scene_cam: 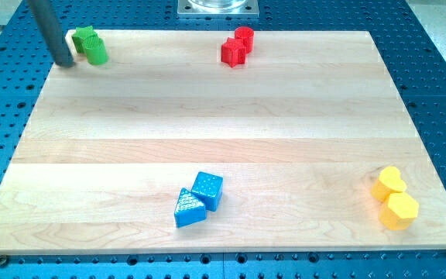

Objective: Move the green circle into red star

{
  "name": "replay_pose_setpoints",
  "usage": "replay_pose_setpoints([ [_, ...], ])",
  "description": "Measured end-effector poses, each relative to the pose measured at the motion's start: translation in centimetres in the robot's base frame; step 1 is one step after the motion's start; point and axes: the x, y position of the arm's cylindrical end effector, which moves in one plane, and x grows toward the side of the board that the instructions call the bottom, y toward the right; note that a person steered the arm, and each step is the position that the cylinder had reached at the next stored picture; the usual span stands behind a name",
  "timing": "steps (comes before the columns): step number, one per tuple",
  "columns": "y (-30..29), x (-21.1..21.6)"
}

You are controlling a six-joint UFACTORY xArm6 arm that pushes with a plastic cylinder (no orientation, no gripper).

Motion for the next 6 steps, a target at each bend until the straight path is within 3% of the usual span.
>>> replay_pose_setpoints([
  [2,11.7,-0.1],
  [3,4.5,0.0],
  [4,11.0,-4.0],
  [6,25.1,-2.8],
])
